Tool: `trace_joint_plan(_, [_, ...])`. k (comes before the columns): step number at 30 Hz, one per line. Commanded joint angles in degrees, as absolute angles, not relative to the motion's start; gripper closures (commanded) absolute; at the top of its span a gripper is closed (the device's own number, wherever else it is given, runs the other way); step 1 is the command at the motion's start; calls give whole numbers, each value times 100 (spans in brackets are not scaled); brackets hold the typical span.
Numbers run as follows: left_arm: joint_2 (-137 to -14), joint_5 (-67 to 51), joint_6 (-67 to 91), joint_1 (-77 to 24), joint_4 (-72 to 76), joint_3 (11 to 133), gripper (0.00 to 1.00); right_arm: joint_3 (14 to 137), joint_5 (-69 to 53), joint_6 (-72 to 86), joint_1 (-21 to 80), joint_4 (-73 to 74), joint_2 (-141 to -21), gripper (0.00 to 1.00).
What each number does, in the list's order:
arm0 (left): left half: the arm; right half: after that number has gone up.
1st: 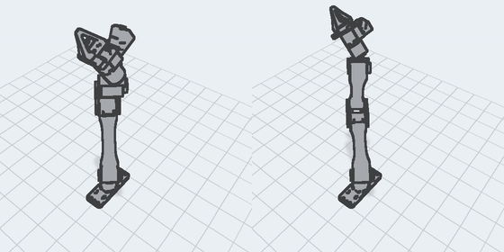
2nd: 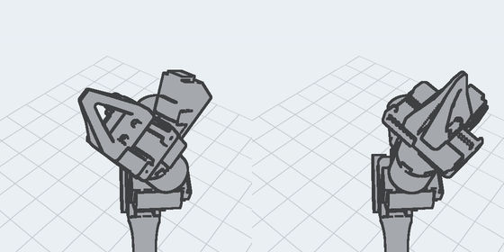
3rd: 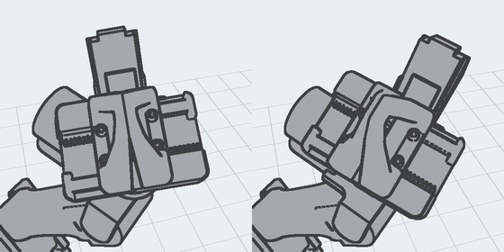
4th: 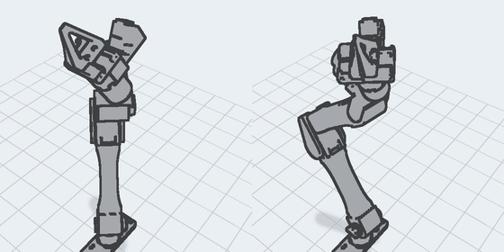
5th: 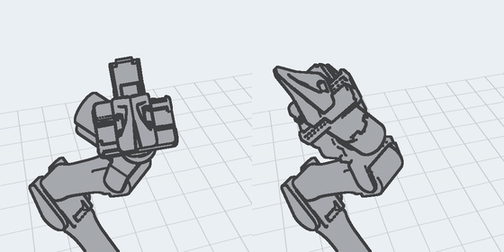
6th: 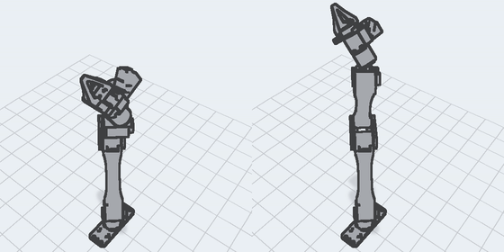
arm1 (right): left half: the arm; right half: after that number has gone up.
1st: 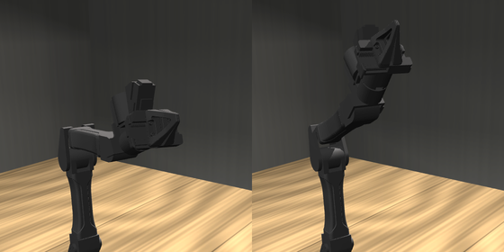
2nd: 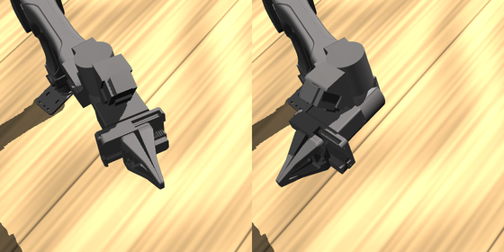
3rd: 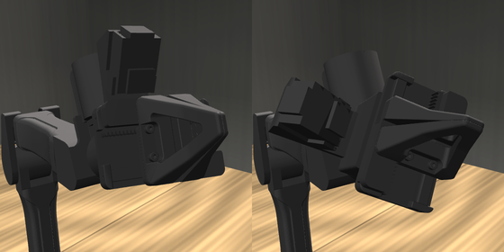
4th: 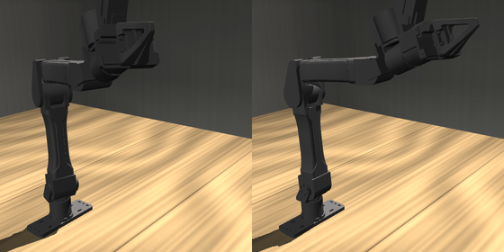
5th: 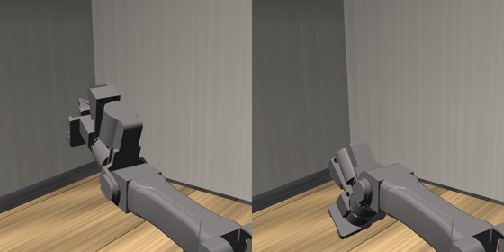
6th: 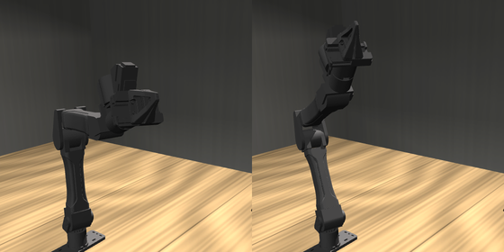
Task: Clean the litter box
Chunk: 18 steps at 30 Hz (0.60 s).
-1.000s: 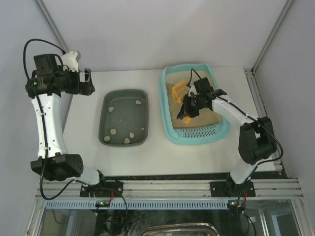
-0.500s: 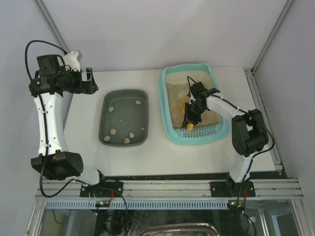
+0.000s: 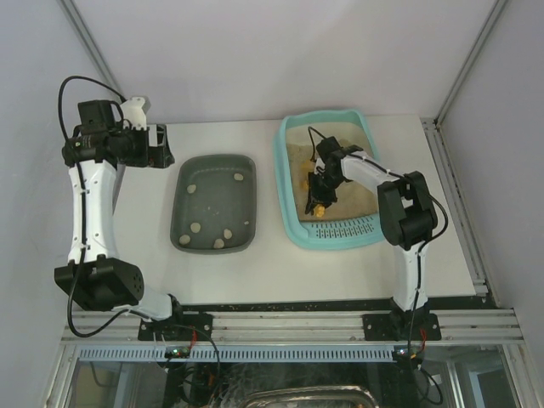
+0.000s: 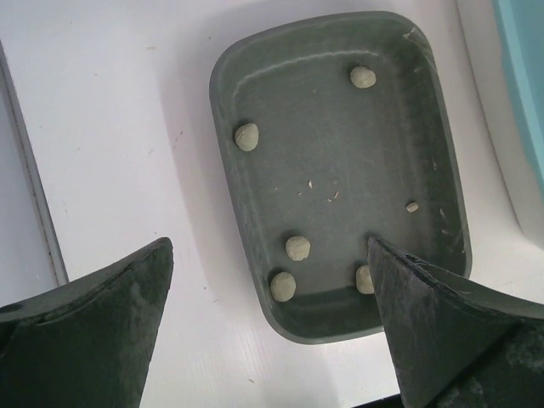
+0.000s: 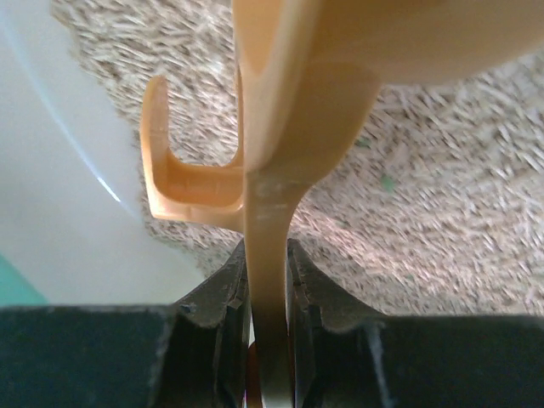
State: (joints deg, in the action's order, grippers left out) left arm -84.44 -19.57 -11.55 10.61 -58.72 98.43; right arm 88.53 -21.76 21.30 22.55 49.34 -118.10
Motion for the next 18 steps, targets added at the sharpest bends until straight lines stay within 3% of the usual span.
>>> trace_joint_plan(1, [-8301,-1689,-1171,985,-5714,9766,0,9020,-3198,1744,2614,5167,-12251,100])
trace_joint_plan(11, [-8369,-1474,-1257,882,-5761,9762,0,9185,-4473,1635,2971,4829,-12539,100])
trace_joint_plan(15, [-8358,-1442,-1279,876,-5760,9724,0,8427,-5058,2393,2573,3579,-12328,100])
trace_joint_plan(18, [-8350,-1443,-1288,867,-5762,9687,0,7666,-4761,2815,2116,2750,-11907,100])
